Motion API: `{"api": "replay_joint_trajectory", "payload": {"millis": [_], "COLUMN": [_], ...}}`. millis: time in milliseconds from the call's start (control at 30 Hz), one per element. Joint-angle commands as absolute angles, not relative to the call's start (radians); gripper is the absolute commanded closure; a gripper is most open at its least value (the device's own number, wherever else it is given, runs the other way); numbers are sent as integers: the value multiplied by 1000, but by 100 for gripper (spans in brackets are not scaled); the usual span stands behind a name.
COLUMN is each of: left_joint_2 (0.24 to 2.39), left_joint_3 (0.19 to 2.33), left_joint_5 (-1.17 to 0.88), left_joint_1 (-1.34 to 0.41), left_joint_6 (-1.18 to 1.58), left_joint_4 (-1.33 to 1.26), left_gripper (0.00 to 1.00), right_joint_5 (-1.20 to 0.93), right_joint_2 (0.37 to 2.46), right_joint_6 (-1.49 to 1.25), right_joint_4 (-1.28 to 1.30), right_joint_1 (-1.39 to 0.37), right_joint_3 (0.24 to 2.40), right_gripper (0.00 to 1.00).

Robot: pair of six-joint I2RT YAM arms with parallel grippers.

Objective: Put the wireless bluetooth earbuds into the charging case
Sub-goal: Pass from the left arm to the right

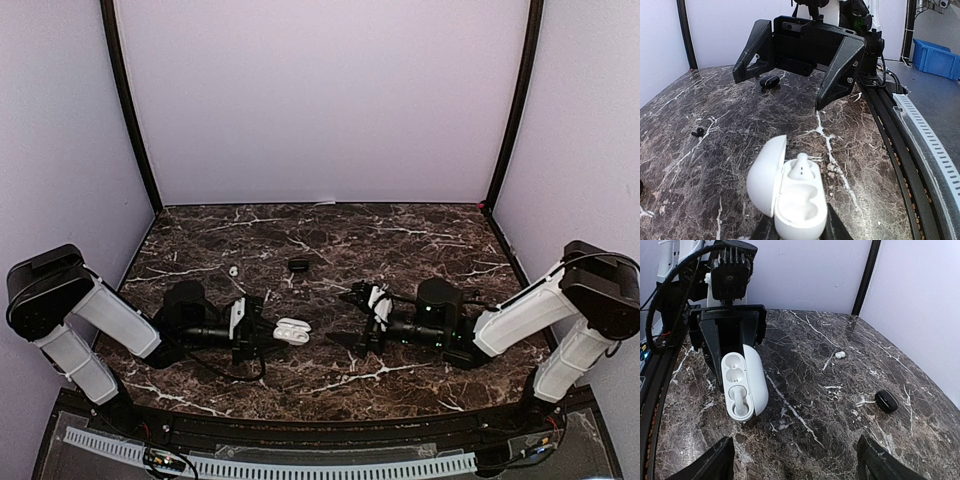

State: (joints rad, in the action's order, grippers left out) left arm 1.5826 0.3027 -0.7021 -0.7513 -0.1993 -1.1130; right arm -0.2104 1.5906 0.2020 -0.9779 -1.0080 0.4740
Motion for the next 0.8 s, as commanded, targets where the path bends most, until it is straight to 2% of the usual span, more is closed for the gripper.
{"api": "replay_joint_trajectory", "payload": {"millis": [0,767], "left_joint_2": [1570,1566], "left_joint_3": [308,304], "left_joint_5": [-729,-737], "left_joint_1": [-758,-758], "left_joint_6": [-192,-189], "left_joint_4": [-1149,-1164], "left_gripper": [98,98], "right_joint_5": [-234,-199], "right_joint_2": [1623,1642], "right_joint_6": [232,287], "right_joint_4": [-1031,-1037], "right_joint_1": [-1021,-1053], "right_joint_3": [482,487], "right_gripper": [17,18]}}
